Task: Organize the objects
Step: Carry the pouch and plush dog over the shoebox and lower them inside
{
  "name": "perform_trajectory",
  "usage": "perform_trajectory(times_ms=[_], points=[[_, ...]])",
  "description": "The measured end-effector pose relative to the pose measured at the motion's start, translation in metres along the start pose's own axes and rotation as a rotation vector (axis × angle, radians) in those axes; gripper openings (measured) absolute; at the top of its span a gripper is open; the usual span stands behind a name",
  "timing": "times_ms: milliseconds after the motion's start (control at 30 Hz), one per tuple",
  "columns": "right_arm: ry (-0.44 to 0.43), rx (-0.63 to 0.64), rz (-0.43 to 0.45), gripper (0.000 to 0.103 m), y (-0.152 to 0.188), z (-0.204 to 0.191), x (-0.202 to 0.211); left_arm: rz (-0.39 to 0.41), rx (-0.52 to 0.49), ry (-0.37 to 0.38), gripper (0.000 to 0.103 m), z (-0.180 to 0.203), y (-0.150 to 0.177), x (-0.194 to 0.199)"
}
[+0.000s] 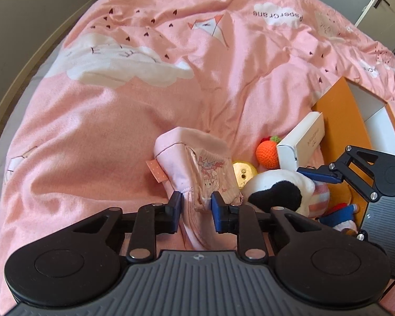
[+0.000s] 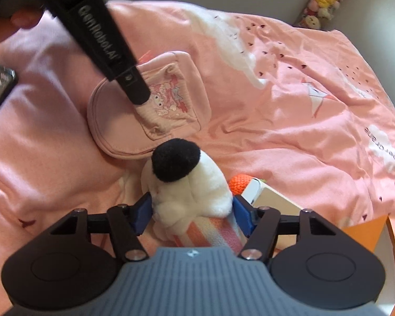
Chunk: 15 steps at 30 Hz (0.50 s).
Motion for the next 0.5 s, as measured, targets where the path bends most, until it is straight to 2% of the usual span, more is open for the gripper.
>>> perform_trajectory(times_ms=[200,367,500], points=[[-0.016,-0.203,0.118,0.066,-0.007,0.017,0.048,0.078,-0.018,0.015,0.024,0.009,-0.010,0.040],[-0.029,-0.402,0.233,0.066,-0.004,0.039,0.094,0.148,-0.003,0.068,0.024,0.025,-0.022,0.075],[0.005,-0.539,0.315,0.066,0.011,0.065,0.134,0.212,0.011,0.122,0.024,0.046,-0.033,0.100]])
Point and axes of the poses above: each gripper's, at about its wrist camera, not at the fingertips, and x roughly against the way its jaws point, z to its right, y to its underside, the point moved 10 cm from there along -x, roughly the way its jaws point, and after that the axes turned 5 degrees about -y, right-handed, at the moved point
